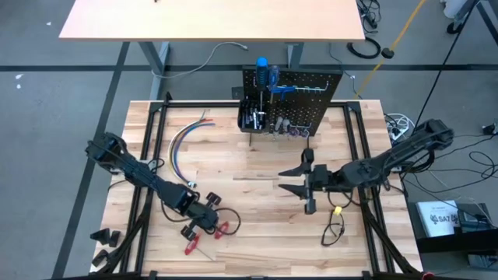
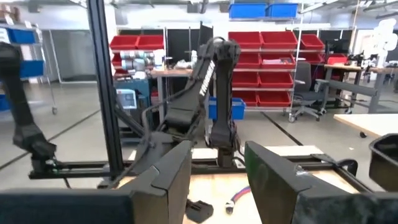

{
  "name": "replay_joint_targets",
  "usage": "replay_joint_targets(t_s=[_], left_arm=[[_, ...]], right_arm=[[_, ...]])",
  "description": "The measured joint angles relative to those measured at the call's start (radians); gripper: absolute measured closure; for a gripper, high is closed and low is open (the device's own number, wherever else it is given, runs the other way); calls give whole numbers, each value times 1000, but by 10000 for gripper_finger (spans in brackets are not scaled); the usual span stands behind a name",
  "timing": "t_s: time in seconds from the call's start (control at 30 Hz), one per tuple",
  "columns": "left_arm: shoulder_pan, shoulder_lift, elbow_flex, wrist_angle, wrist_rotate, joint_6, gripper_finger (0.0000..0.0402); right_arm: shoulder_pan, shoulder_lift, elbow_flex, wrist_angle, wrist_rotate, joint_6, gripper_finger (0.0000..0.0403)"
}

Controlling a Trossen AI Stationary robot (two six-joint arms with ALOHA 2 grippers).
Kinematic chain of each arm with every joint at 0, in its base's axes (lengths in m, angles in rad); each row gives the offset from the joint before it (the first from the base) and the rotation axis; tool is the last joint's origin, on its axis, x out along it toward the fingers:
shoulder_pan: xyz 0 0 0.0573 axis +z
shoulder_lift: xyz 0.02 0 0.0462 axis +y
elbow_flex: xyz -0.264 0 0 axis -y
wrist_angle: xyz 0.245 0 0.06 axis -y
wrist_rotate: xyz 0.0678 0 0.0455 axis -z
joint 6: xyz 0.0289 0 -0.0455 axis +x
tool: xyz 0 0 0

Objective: Hang tools onto peg board
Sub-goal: Hang the top red allen wrench on the peg board

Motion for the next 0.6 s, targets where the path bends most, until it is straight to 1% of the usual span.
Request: replay_joint_targets(t_s=[0.07, 0.2, 0.33, 0.4, 0.5, 0.6], left_arm=[[16, -36, 16, 12, -8, 1, 398], [53, -133, 40, -15, -14, 59, 398], [98, -273, 56, 14, -46, 114, 399], [127, -347, 56, 51, -48, 129, 399], [177, -448, 56, 153, -46, 157, 399], [236, -503, 54, 291, 17, 209, 400]], right_arm=[[11, -34, 0, -28, 0, 0, 261], [39, -112, 0, -93, -1, 0, 261], [65, -173, 0, -184, 1, 3, 261], [75, -197, 0, -217, 13, 3, 261], [82, -216, 0, -251, 79, -3, 261], [80, -215, 0, -267, 156, -26, 261]])
